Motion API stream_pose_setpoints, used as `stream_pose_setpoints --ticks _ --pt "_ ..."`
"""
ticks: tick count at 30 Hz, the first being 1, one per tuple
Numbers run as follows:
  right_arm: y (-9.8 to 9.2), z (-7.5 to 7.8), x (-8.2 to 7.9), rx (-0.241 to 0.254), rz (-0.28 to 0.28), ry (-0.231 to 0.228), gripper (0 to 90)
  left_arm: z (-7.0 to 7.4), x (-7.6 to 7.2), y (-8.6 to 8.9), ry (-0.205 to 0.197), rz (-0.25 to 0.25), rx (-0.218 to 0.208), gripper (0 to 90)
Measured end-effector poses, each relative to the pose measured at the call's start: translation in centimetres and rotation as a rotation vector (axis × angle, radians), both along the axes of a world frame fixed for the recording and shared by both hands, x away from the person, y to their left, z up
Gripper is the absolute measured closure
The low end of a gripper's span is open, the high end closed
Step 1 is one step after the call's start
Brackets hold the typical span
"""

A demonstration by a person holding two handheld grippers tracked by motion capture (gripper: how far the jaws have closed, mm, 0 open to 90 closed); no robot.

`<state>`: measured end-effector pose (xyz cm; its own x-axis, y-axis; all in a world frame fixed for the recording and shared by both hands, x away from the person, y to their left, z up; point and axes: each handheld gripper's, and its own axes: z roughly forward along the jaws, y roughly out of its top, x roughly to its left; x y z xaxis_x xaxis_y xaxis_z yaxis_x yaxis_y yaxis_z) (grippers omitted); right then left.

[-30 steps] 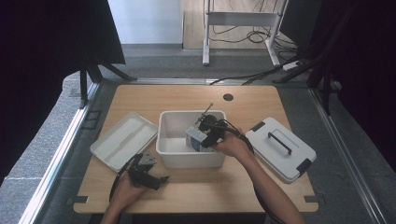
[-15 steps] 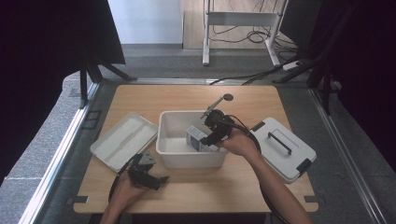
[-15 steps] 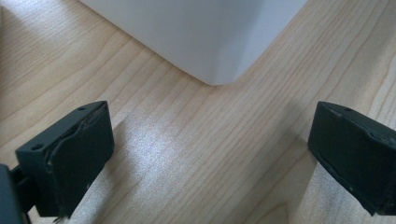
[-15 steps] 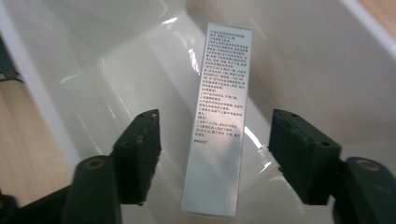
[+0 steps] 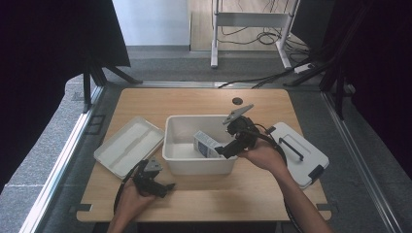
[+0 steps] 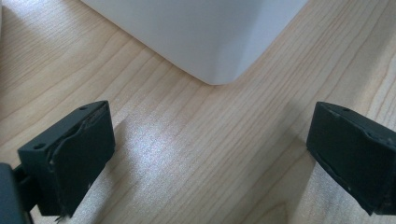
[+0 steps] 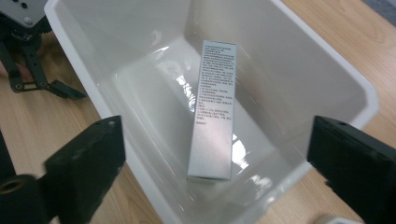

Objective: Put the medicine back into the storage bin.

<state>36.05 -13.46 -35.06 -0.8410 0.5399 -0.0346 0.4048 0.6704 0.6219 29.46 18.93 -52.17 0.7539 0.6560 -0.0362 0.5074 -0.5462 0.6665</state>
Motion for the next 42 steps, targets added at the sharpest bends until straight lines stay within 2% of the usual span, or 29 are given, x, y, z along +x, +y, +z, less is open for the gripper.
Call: stream_pose_setpoints --ticks 8,18,29,38,42 --pt "-2.9 -0.7 -1.5 0.049 -0.023 -0.020 0.0 0.0 0.0 0.0 -0.001 0.000 0.000 1.0" --pt "-5.6 -3.3 -3.1 0.104 -0.053 -0.039 0.0 0.0 0.0 0.0 -0.001 0.001 0.001 0.9" --pt "-7.1 -8.2 -4.1 0.156 -0.097 -0.062 0.8 0.0 0.0 0.0 -0.002 0.001 0.001 0.9" --pt "-8.1 -12.9 -4.5 0.171 -0.145 -0.027 0.8 0.0 0.0 0.0 -0.001 0.002 0.001 1.0" --pt "-8.2 -14.6 -4.7 0.150 -0.147 -0.007 0.9 0.0 0.0 0.0 -0.001 0.002 0.001 0.9"
